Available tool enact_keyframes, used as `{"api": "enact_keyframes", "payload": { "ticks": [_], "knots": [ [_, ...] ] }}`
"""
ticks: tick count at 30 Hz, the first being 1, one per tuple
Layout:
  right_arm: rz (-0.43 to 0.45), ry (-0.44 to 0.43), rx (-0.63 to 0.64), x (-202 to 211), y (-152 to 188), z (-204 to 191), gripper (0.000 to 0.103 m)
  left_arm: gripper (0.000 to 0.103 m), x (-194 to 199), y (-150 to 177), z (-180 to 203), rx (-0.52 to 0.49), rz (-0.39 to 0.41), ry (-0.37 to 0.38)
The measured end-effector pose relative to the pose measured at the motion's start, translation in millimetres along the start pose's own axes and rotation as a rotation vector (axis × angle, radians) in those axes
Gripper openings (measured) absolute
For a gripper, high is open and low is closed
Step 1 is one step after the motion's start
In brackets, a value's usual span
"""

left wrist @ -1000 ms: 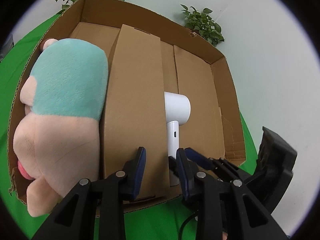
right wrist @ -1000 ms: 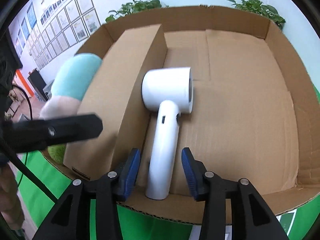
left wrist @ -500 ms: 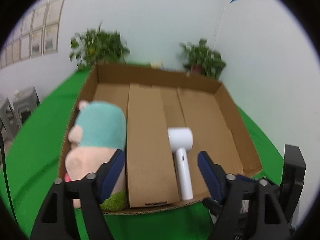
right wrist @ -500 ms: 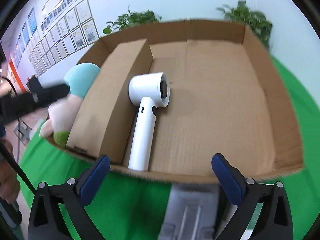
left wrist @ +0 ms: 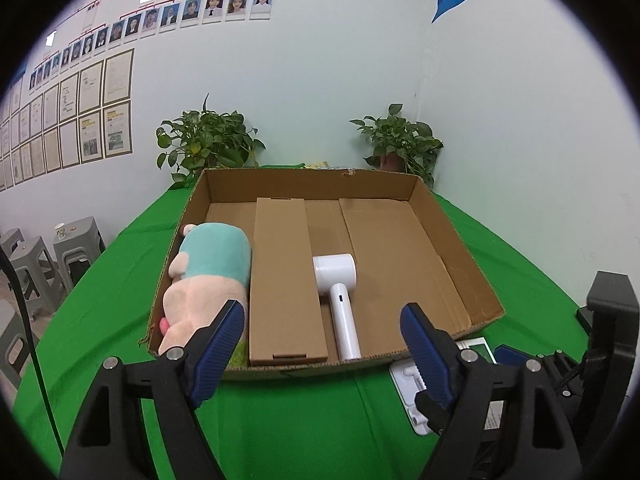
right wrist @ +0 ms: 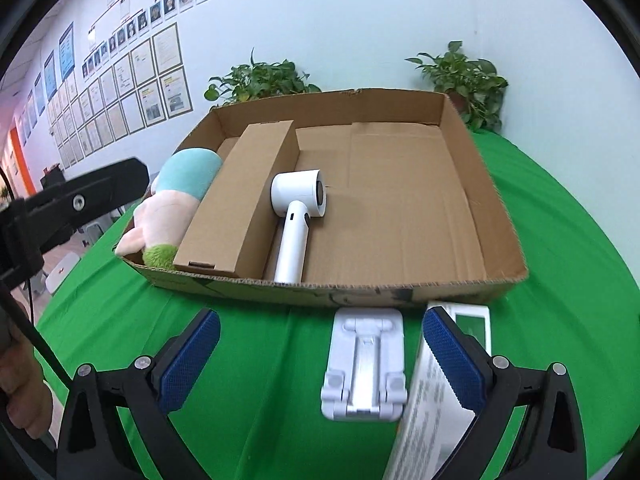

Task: Organize objects
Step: 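Open the left tool and withdraw it from the hair dryer, then move the left tool down to the white phone stand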

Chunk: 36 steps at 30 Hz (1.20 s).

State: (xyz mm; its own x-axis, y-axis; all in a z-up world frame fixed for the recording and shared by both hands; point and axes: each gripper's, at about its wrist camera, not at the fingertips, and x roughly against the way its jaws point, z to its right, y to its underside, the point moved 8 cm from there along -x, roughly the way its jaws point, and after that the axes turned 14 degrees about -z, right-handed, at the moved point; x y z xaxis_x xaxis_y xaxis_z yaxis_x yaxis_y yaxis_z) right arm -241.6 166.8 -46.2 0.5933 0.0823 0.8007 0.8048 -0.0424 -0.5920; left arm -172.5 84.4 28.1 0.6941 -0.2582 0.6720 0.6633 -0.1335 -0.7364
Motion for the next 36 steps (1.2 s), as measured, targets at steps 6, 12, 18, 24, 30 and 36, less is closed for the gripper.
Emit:
{"api": "enact_keyframes", "payload": {
  "ticks": [6,12,18,24,30,36],
  "knots": [
    [0.018,0.016,-0.024,25,25,5,0.102,0.080,14,17,7,-0.006,-0.001,0.030],
    [0.038,0.027,-0.019,45,44,12,0.102,0.080,22,26,16,-0.008,-0.001,0.050],
    [0.036,0.004,-0.033,55,60,20,0.102,0.080,23,35,26,-0.017,-0.036,0.078],
    [0.041,-0.034,-0.052,60,70,33,0.102,0.080,18,38,29,0.003,-0.057,0.057],
    [0.052,-0.149,0.010,62,81,36,0.102,0.080,10,45,29,0.028,-0.099,0.062],
    [-0.007,-0.356,0.036,46,100,14,0.102,0.080,1,56,25,0.051,-0.159,0.071]
  ]
}}
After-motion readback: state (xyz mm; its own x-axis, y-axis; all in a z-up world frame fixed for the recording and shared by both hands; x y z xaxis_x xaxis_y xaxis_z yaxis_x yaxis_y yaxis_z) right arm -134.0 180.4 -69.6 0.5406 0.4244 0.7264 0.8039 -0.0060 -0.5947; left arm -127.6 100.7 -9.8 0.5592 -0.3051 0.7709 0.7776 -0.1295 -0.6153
